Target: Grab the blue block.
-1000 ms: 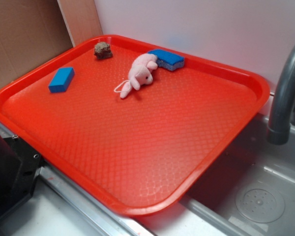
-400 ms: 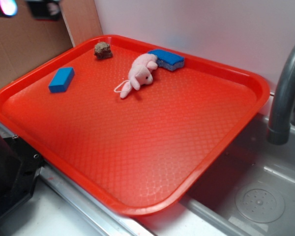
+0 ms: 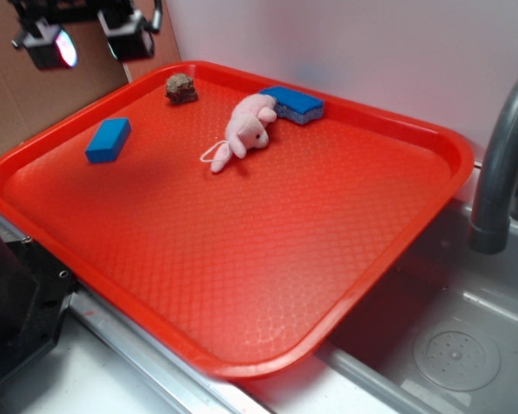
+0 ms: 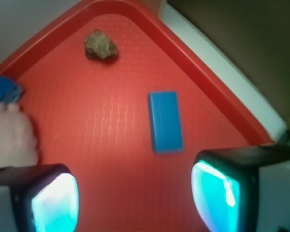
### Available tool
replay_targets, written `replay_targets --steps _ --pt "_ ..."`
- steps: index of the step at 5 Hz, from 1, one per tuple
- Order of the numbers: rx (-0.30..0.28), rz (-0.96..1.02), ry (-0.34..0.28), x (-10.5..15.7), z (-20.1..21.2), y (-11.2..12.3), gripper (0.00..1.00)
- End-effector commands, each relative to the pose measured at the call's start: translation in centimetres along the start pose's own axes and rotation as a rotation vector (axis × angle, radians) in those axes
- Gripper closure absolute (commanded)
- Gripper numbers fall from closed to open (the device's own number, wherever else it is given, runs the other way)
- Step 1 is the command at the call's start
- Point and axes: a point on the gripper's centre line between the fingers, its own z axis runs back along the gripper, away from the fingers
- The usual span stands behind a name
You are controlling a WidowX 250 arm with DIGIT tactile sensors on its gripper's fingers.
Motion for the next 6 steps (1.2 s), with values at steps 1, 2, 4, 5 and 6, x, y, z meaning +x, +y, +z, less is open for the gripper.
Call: replay_targets --steps 1,2,4,5,6 --pt "0.056 -0.108 0.012 0.0 -5.3 3.8 0.00" --pt "0.080 -0.138 0.032 0.0 -6.6 5.2 0.00" --pt "0.107 -0.171 0.069 -1.1 -8.1 6.2 1.00" --pt "0.092 -0.214 0.105 -1.9 -6.0 6.5 1.00" --pt "0.092 -0.321 0.121 -5.6 -0.3 6.4 1.00"
